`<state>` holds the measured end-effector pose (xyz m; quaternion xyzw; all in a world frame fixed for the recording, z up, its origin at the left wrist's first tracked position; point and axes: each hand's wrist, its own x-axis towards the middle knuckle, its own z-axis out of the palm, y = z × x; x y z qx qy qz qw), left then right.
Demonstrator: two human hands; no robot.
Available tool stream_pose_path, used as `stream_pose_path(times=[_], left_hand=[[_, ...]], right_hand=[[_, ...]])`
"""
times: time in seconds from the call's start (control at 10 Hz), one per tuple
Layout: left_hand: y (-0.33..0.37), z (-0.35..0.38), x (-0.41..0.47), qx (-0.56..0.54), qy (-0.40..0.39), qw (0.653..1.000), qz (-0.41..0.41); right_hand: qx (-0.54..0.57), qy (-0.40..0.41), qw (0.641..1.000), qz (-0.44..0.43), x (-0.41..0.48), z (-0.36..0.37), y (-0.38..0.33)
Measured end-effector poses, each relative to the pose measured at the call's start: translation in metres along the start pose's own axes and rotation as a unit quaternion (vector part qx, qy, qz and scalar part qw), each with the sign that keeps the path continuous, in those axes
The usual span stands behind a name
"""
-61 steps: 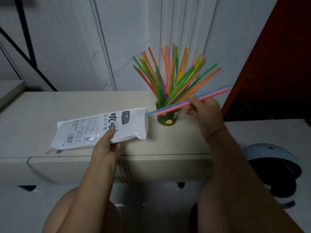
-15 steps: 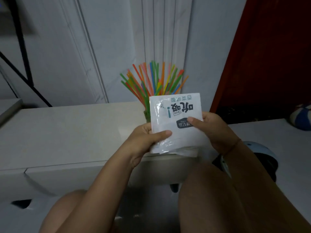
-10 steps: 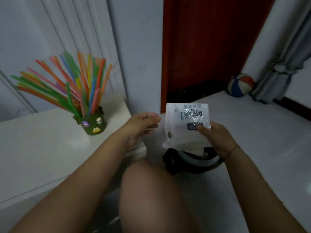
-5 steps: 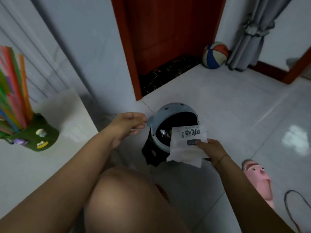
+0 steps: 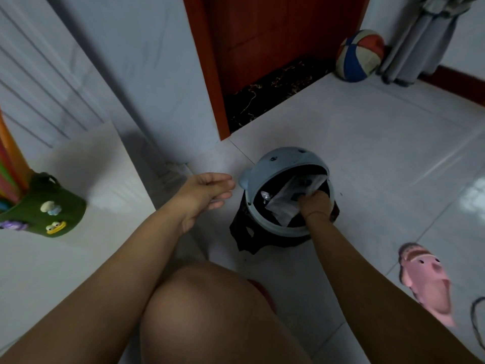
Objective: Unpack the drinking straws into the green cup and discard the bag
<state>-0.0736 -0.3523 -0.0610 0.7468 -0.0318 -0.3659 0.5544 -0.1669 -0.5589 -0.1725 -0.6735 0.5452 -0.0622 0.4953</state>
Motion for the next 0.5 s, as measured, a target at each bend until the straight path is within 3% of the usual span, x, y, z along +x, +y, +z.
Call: stream_pose_path(times=[0.2,0.5], left_hand=[[-0.005,-0.011,-0.003,-0.020,0.007,1.000,-0.003],[-0.002,-0.031,-0.047,-0.082,0.036,0.995,0.043]], right_hand=[[0.010,-0.019,0.998,-0.053,-0.007,-0.005,0.001],[0.112,0.110,0.979,-0.128,-0.052,-0.049,-0.014]])
